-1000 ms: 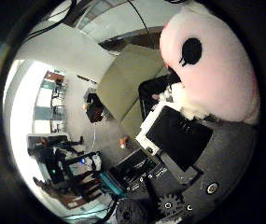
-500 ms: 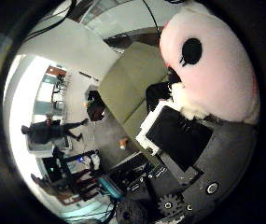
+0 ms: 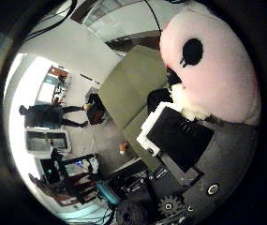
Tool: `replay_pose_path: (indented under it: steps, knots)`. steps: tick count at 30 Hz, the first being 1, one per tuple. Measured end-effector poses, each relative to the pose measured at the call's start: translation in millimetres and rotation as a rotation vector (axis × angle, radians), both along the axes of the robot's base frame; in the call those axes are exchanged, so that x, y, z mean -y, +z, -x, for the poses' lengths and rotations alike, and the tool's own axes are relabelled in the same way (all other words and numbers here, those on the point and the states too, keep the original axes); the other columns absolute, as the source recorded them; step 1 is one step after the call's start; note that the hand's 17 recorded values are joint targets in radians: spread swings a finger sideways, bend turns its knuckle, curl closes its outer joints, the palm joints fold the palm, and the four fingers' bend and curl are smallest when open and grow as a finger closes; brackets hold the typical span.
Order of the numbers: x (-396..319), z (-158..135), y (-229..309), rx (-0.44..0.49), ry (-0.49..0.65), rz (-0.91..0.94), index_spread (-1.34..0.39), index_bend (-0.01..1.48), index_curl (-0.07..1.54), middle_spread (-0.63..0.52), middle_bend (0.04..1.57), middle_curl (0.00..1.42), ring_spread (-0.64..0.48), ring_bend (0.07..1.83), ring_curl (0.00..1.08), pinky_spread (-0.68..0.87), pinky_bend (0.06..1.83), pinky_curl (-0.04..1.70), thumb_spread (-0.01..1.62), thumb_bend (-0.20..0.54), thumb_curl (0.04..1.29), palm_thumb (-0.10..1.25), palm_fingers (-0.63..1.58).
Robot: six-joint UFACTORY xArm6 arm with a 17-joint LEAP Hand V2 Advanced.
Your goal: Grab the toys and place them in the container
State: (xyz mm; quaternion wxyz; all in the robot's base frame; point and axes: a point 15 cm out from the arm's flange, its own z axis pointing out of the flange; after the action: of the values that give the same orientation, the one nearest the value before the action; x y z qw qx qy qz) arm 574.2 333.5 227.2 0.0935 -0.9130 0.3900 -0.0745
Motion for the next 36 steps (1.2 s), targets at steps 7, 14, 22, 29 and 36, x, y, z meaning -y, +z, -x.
replay_pose_path:
  steps: [7, 14, 22, 29, 36]
  knots:
    - [31.9, -17.8, 4.9, 0.007, -0.027, -0.004, -0.45, 0.35, 0.76, -0.27, 0.86, 0.74, -0.31, 1.06, 0.75, -0.39, 0.98, 0.76, 1.07, -0.041, 0.47, 0.60, 0.46]
    - [23.8, -14.2, 5.6, -0.017, 0.021, -0.057, -0.45, 0.30, 0.58, -0.17, 0.52, 0.56, -0.20, 0.80, 0.57, 0.04, 0.84, 0.69, 1.05, -0.032, 0.34, 0.47, 0.17]
    - [-3.6, 0.8, 7.0, -0.025, 0.068, -0.077, -0.42, 0.26, 0.48, -0.15, 0.45, 0.47, -0.13, 0.71, 0.47, 0.24, 0.70, 0.58, 1.03, -0.026, 0.30, 0.46, 0.25]
    - [-18.4, 9.5, 6.5, -0.032, 0.086, -0.085, -0.42, 0.23, 0.45, -0.13, 0.40, 0.43, -0.11, 0.65, 0.42, 0.29, 0.64, 0.51, 1.03, -0.025, 0.29, 0.46, 0.28]
    - [-16.4, 8.8, 6.0, -0.033, 0.085, -0.084, -0.41, 0.19, 0.42, -0.12, 0.35, 0.40, -0.10, 0.60, 0.37, 0.30, 0.61, 0.43, 1.03, -0.025, 0.29, 0.46, 0.31]
